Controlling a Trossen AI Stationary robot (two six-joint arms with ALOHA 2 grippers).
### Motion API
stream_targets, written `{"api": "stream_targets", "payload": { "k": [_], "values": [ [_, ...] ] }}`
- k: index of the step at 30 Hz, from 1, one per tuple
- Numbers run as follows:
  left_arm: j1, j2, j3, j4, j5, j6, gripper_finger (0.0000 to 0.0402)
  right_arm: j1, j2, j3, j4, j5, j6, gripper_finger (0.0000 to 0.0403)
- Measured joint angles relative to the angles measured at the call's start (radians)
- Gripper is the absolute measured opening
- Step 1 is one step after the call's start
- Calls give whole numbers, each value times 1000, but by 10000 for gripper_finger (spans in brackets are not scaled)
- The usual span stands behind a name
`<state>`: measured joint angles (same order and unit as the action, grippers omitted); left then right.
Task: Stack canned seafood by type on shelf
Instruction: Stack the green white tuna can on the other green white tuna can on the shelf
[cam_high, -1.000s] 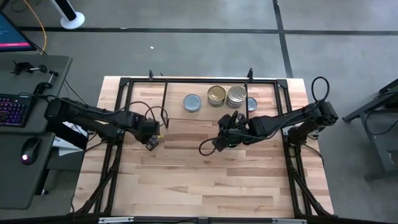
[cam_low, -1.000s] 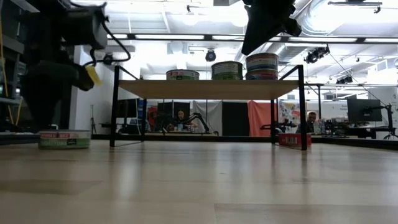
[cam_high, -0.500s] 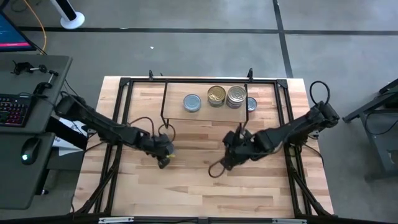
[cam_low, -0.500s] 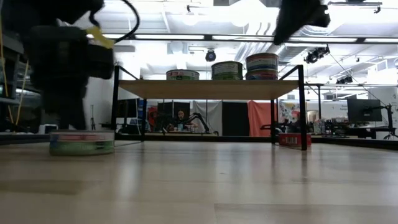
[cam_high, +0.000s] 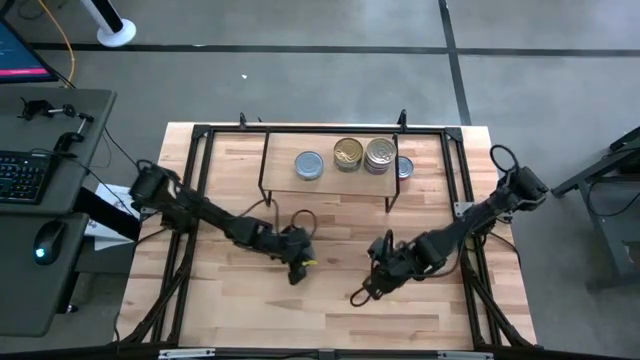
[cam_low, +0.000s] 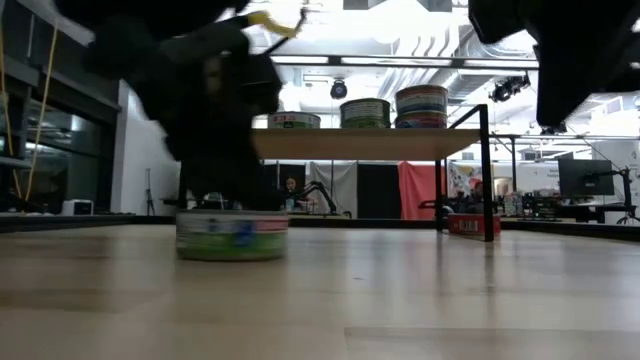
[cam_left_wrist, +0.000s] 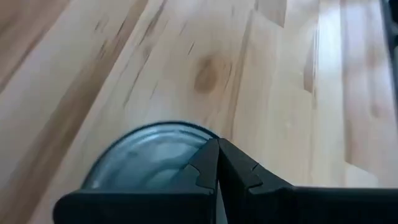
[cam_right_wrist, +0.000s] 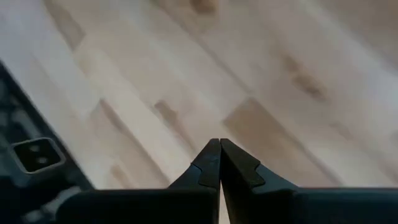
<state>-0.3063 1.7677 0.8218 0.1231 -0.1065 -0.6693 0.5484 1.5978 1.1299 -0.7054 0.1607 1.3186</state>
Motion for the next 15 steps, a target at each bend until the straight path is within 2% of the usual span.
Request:
{"api": "stream_targets", "payload": {
  "k": [4, 8, 12, 15],
  "values": [
    [30, 79, 139, -32, 30, 211, 0, -5, 0, -84, 204, 15, 28, 0],
    [41, 44, 236, -166, 24, 387, 0, -41, 0, -136, 360, 27, 27, 0],
    [26, -58, 220, -268, -57, 493, 0, -99, 0, -195, 531, -15, 27, 0],
    [2, -139, 109, -168, -113, 474, 0, -157, 0, -252, 621, -28, 49, 0]
  ]
}}
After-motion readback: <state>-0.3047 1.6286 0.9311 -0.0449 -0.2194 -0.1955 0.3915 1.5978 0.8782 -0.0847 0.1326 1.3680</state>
